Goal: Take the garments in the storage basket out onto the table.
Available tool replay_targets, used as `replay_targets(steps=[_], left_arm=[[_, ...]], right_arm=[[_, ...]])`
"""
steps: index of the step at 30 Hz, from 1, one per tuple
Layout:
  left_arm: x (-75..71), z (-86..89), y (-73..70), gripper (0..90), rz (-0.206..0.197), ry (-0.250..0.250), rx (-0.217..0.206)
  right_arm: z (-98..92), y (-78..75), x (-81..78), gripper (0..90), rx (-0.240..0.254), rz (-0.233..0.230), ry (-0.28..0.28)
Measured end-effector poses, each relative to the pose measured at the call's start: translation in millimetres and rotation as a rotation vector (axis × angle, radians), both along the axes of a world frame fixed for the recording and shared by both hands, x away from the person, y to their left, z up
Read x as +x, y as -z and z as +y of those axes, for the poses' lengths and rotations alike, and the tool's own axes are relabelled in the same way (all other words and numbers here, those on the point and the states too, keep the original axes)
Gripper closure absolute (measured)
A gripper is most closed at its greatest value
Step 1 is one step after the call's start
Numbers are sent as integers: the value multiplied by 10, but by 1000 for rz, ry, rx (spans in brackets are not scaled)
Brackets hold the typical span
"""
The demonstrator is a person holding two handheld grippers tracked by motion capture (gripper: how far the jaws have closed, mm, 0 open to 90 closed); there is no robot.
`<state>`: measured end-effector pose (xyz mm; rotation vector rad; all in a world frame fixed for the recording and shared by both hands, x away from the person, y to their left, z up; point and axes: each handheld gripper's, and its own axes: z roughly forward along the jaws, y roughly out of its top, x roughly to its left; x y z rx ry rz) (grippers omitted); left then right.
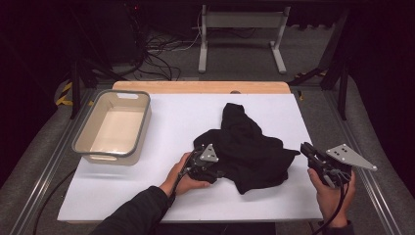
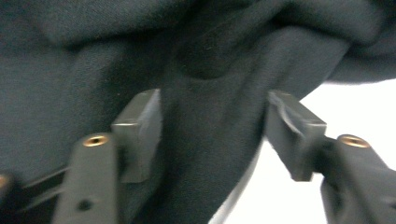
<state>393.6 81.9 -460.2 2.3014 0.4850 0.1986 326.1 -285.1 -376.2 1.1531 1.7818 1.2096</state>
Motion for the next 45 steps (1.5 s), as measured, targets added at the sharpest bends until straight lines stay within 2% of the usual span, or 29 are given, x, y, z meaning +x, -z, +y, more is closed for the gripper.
replay_targets(steps=[2, 4, 7, 9, 11, 12, 16, 20, 21, 22, 26, 30, 35, 37, 39, 43, 45], left_arm=[[8, 8, -2, 601, 9, -7, -12], [16, 12, 0, 766, 17, 19, -21], [20, 44, -20, 867, 12, 21, -17], [11, 73, -46, 872, -5, 11, -27], [-24, 152, -119, 875, -9, 14, -58], [-56, 205, -181, 875, -31, 18, -61], [-146, 374, -400, 877, -82, 25, -110], [-292, 610, -727, 877, -154, 18, -172], [-324, 653, -782, 877, -168, 17, -178], [-385, 720, -868, 877, -204, 8, -181], [-560, 936, -1063, 877, -272, -11, -193], [-714, 1158, -1142, 877, -297, -29, -196], [-929, 1336, -1191, 876, -306, -7, -200], [-1009, 1378, -1209, 876, -318, 6, -191], [-1093, 1426, -1215, 870, -319, 12, -203], [-1156, 1459, -1211, 854, -323, 20, -209], [-1164, 1470, -1224, 823, -322, 27, -227]], right_arm=[[0, 4, 3, 808, 20, -2, -21], [46, 3, 9, 785, 7, -3, -33], [148, 21, 25, 719, -13, -9, -86], [210, 42, 48, 653, -5, 6, -135], [283, 61, 46, 604, -19, 5, -165], [316, 68, 47, 577, -18, 10, -187], [448, 87, 40, 549, -42, 17, -250], [541, 120, 49, 529, -74, 31, -272], [544, 128, 54, 526, -75, 32, -267], [539, 132, 60, 526, -73, 34, -267], [519, 147, 80, 504, -64, 42, -250], [549, 171, 100, 493, -75, 60, -256], [566, 191, 122, 485, -81, 78, -244], [571, 202, 138, 485, -79, 91, -243], [582, 219, 156, 485, -76, 101, -239], [618, 276, 232, 485, -92, 124, -236], [634, 310, 294, 482, -104, 138, -236]])
